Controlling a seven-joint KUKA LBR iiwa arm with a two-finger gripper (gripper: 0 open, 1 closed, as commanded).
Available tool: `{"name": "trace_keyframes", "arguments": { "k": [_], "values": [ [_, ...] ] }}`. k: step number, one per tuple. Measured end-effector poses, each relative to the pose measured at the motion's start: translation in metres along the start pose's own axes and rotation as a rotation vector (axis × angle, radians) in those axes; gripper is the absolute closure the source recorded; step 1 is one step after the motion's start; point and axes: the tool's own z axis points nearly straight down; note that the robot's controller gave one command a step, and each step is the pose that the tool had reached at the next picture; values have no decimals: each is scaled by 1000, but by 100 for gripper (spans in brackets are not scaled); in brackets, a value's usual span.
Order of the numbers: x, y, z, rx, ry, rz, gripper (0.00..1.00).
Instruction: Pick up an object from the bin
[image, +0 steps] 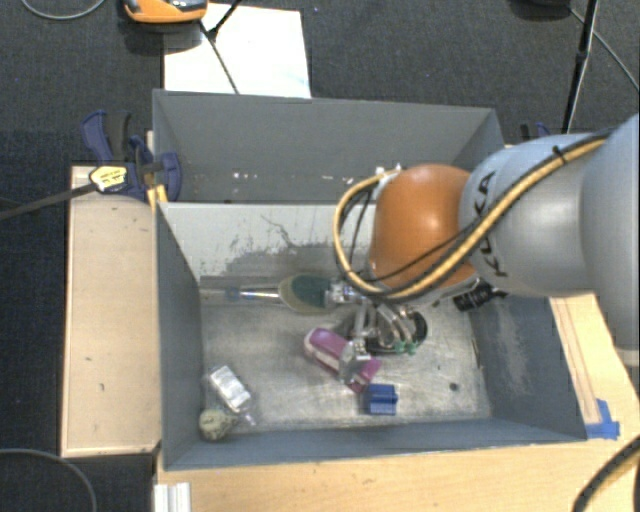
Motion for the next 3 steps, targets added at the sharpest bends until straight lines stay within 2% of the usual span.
{"name": "trace_keyframes", "arguments": {
  "k": [1, 2, 3],
  "values": [
    [-13, -32, 43, -12, -5, -52, 0],
    [-14, -35, 42, -5, -11, -49, 100],
    [-26, -34, -106, -4, -13, 26, 100]
  ]
}}
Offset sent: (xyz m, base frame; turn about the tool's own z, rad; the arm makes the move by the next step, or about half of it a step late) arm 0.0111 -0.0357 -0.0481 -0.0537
